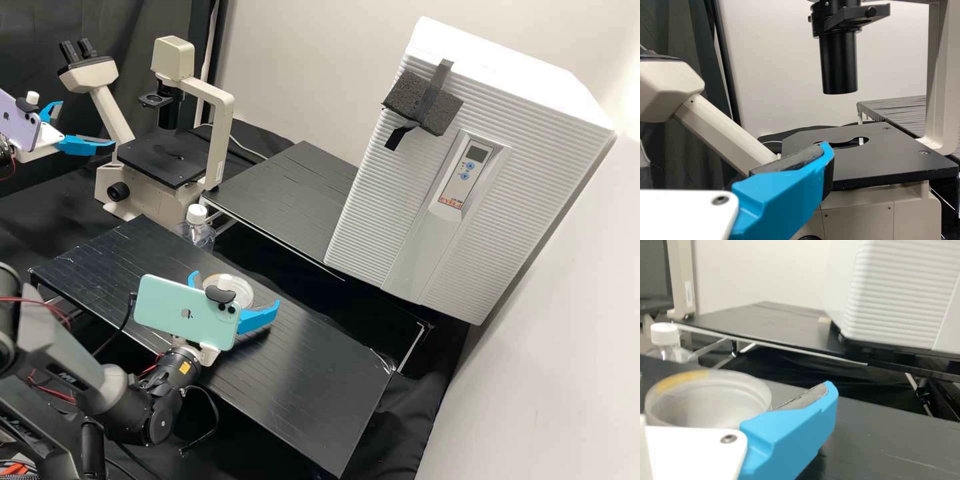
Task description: Close the petri dish lid.
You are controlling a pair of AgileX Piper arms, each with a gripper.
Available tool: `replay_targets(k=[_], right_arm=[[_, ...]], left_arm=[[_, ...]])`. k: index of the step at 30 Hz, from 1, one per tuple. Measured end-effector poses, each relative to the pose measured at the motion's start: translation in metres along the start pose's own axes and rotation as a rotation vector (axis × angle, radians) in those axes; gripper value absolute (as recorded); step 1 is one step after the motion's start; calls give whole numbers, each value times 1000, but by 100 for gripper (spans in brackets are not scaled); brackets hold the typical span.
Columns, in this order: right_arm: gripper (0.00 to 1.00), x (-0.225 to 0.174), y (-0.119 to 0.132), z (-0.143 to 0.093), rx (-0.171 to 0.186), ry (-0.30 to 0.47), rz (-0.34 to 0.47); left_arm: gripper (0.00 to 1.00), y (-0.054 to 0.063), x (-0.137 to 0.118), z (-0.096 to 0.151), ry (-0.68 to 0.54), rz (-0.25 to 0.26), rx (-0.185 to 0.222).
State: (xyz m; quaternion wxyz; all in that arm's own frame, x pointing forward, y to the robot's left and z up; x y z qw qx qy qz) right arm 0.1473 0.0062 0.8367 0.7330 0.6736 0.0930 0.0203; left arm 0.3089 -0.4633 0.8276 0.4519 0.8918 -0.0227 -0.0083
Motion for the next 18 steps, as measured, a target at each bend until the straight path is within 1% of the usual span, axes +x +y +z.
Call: replay_targets(k=[3,5,7,11,13,16,18], right_arm=[[100,-4,4,-9,16,29,36],[100,-6,6,-16,12,52,54],[100,-7,6,-20,9,72,56],[100,-6,6,-22,18,85,55],[100,-5,7,-22,40,88,72],[100,-1,7,-18,103,79,85],[100,1,6,-16,130,70,86]], left_arm=[[100,0,0,0,0,0,0],[100,0,0,0,0,0,0],[100,0,0,0,0,0,0],[100,0,0,0,0,0,0],[100,0,0,0,0,0,0],[100,0,0,0,0,0,0],[100,0,0,0,0,0,0]])
